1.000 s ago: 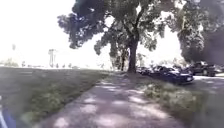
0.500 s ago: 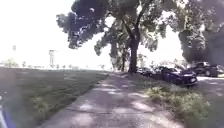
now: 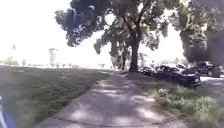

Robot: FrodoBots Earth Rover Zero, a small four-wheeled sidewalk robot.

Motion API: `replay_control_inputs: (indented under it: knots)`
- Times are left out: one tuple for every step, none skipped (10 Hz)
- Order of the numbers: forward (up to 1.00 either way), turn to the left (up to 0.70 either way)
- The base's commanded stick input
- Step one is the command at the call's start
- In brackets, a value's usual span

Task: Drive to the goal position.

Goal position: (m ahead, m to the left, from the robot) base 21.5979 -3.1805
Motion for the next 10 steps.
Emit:
replay_control_inputs:
  knots:
    - [0.7, 0.0]
    - [0.7, 0.0]
    - [0.7, 0.0]
    - [0.7, 0.0]
    - [0.7, 0.0]
    - [0.7, 0.0]
    - [0.7, 0.0]
    - [0.7, 0.0]
    - [0.7, 0.0]
    - [0.7, 0.0]
